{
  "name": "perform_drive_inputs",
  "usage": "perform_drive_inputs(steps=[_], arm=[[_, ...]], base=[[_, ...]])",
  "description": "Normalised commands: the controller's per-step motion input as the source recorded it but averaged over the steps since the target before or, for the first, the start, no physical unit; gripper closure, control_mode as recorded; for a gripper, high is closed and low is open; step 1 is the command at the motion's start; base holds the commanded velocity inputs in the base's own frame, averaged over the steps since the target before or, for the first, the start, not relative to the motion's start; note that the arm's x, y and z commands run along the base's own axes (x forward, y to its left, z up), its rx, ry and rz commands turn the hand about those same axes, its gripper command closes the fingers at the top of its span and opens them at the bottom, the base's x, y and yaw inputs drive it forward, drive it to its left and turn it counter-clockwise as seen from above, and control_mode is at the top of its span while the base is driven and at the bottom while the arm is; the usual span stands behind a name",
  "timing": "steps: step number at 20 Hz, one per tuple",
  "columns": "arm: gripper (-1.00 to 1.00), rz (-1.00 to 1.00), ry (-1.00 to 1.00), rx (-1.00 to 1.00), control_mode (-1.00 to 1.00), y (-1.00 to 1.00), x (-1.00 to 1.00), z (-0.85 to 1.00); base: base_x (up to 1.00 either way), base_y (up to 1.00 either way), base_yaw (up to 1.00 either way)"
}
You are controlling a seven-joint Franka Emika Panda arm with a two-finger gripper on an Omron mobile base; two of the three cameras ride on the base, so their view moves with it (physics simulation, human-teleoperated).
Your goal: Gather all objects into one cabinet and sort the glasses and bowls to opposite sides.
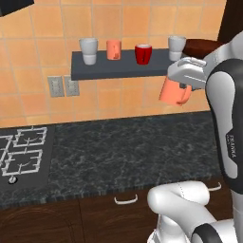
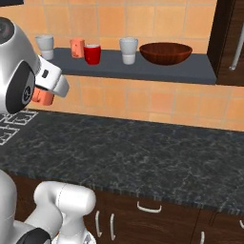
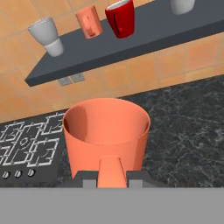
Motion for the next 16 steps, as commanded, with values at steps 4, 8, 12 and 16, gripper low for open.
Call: perform_drive_inputs(steps=[4, 8, 12, 16], arm=[[1.00, 0.00, 0.00, 0.00, 1.00, 0.00, 0.00, 0.00], [1.00, 0.00, 0.00, 0.00, 1.00, 0.00, 0.00, 0.00], [1.00, 0.00, 0.00, 0.00, -1.00, 0.00, 0.00, 0.30], [1.00, 0.00, 0.00, 0.00, -1.00, 0.00, 0.03, 0.85]], base=[[0.33, 0.00, 0.00], [0.11, 0.01, 0.00], [0.00, 0.04, 0.00], [0.00, 0.00, 0.00]])
